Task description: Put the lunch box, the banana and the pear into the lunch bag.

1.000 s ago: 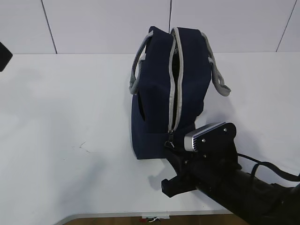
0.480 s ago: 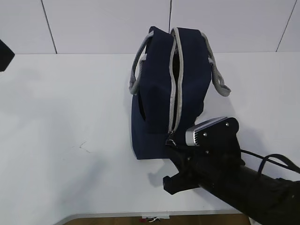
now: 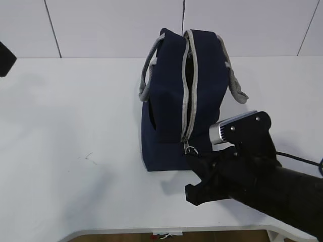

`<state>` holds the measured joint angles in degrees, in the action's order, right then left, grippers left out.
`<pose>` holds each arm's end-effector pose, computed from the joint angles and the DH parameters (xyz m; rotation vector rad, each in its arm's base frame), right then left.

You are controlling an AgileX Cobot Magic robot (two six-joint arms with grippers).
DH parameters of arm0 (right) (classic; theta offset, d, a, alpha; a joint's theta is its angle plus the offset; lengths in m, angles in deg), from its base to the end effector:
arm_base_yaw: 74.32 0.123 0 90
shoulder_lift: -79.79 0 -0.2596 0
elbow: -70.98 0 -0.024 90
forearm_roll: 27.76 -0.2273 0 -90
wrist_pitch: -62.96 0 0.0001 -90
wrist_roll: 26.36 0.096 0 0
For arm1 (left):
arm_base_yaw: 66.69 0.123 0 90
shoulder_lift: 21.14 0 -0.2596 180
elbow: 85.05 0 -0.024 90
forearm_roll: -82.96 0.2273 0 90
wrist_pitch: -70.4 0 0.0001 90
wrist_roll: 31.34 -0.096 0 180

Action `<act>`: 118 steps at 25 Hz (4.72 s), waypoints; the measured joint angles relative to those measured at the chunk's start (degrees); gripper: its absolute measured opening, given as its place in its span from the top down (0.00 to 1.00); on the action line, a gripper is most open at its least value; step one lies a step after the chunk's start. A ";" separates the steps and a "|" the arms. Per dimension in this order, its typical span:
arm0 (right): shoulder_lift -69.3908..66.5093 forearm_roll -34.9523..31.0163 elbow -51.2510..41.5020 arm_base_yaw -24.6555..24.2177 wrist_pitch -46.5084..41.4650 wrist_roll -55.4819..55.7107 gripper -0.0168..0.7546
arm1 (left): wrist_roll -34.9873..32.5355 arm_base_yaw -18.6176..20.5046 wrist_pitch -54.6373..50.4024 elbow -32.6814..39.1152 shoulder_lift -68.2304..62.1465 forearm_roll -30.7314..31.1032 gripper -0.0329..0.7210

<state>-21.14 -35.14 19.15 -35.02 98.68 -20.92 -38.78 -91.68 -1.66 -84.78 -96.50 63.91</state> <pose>0.2055 0.1589 0.1428 -0.4541 2.0286 0.4724 0.1674 -0.1109 0.3775 0.7082 2.4856 -0.5602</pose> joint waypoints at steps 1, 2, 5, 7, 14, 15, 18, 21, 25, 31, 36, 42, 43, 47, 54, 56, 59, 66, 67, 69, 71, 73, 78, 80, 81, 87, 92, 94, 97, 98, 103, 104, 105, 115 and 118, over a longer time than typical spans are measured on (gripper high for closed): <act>1.52 0.00 0.00 0.00 -1.82 0.00 0.96 | 0.00 0.00 0.00 0.00 0.00 -0.03 0.57; 3.04 0.00 0.00 0.00 -3.07 0.00 0.96 | 0.00 0.00 0.00 0.00 0.00 -0.03 0.57; 7.07 0.00 0.60 0.00 -8.04 0.00 0.96 | 0.00 0.00 0.00 0.00 0.00 -0.03 0.57; 9.03 0.00 2.14 0.00 -12.85 0.00 0.96 | 0.00 0.00 0.00 0.00 0.00 -0.03 0.57; 12.40 0.00 10.17 0.00 -26.95 0.00 0.96 | 0.00 0.00 0.00 0.00 -1.01 1.03 0.57; 12.64 0.00 11.20 0.00 -28.81 0.00 0.96 | 0.00 0.00 0.00 0.00 -1.33 1.49 0.57; 12.77 0.61 14.82 0.00 -34.45 -0.14 0.96 | 0.00 0.00 0.00 0.00 -2.72 2.00 0.57; 12.77 2.27 18.88 0.00 -39.52 -0.14 0.96 | 0.00 0.00 0.00 0.00 -4.19 2.34 0.57; 12.77 4.29 23.52 0.00 -42.49 -0.14 0.96 | 0.00 0.00 0.00 0.00 -5.73 3.55 0.57; 12.77 5.81 28.23 0.00 -44.10 -0.22 0.96 | 0.00 0.00 0.20 0.00 -9.21 5.23 0.57; 12.77 7.38 30.66 0.00 -44.65 -0.22 0.96 | 0.00 0.00 3.15 0.00 -13.67 5.22 0.58; 12.77 9.07 31.50 0.00 -44.73 -0.22 0.96 | -2.07 -0.08 8.71 0.00 -19.85 3.58 0.61; 12.77 9.24 31.63 0.00 -44.73 -0.22 0.96 | -2.77 -0.08 9.83 0.00 -20.76 2.97 0.62; 11.81 9.74 31.65 -0.36 -44.62 -0.22 0.96 | -5.36 -0.08 13.06 0.09 -23.13 0.52 0.64; 10.61 8.21 31.86 -0.60 -44.20 -0.22 0.96 | -7.37 -0.12 13.94 0.09 -25.73 -1.23 0.64; 10.61 7.38 32.12 -0.60 -44.10 -0.22 0.96 | -9.06 -0.12 14.08 0.09 -25.95 -2.53 0.64; 10.61 6.99 33.33 -0.60 -44.10 -0.22 0.96 | -12.34 -0.12 14.85 0.60 -26.08 -5.38 0.64; 10.48 1.87 34.53 -0.60 -44.10 -0.22 0.96 | -17.82 -0.12 16.65 2.34 -26.08 -8.21 0.64; 10.48 1.55 34.53 -0.60 -43.97 -0.22 0.96 | -18.05 -0.12 16.90 2.34 -26.08 -8.32 0.64; 10.48 0.88 34.57 -0.71 -43.34 -0.22 0.96 | -18.68 -0.12 17.01 2.34 -26.08 -8.90 0.64; 10.44 0.68 34.99 -0.82 -42.74 -0.22 0.96 | -19.37 -0.12 17.01 2.58 -26.08 -9.99 0.64; 10.30 0.68 35.62 -0.82 -41.91 -0.22 0.96 | -19.89 -0.12 17.01 2.72 -26.08 -10.53 0.64; 10.00 0.68 35.85 -0.93 -40.74 -3.13 0.96 | -19.97 -0.12 17.15 2.95 -26.08 -11.13 0.64; 9.74 0.68 35.85 -0.93 -40.74 -4.42 0.96 | -20.11 -0.12 17.58 2.95 -26.08 -11.26 0.64; 9.48 0.68 35.85 -0.93 -40.74 -4.69 0.96 | -20.11 -0.12 17.72 2.95 -26.08 -11.26 0.64; 8.26 0.68 35.85 -0.93 -41.13 -5.45 0.96 | -20.23 -0.12 17.84 2.95 -26.08 -11.26 0.64; 8.24 0.68 36.97 -0.93 -40.07 -6.47 0.96 | -20.23 -0.12 17.84 2.95 -26.08 -11.49 0.65; 8.14 0.68 37.51 -0.93 -39.97 -6.47 0.96 | -20.25 -0.12 17.84 2.95 -26.08 -11.49 0.65; 7.89 0.68 38.59 -0.93 -40.09 -7.27 0.96 | -20.25 -0.12 17.84 2.95 -26.08 -11.49 0.65; 7.88 0.68 38.83 -1.03 -40.09 -7.77 0.96 | -20.25 -0.12 17.93 2.95 -26.08 -11.49 0.65; 7.67 0.68 38.95 -2.05 -40.22 -9.94 0.96 | -20.35 -0.12 18.05 2.95 -26.08 -11.58 0.65; 7.67 0.68 39.04 -2.68 -40.22 -9.95 0.96 | -20.35 -0.12 18.30 2.95 -26.08 -11.58 0.65; 7.53 0.68 39.08 -3.33 -40.22 -10.03 0.96 | -20.35 -0.12 18.73 2.95 -26.08 -11.58 0.65; 5.62 -1.21 39.35 -6.12 -39.02 -10.26 0.96 | -26.84 -0.12 26.76 2.95 -26.08 -18.07 0.64; 5.38 -2.91 39.44 -6.12 -37.50 -10.34 0.96 | -29.43 -0.12 27.17 2.95 -26.08 -20.67 0.64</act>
<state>-15.76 -38.05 58.59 -41.14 61.17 -31.25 -68.21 -91.80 25.51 -81.83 -122.58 43.24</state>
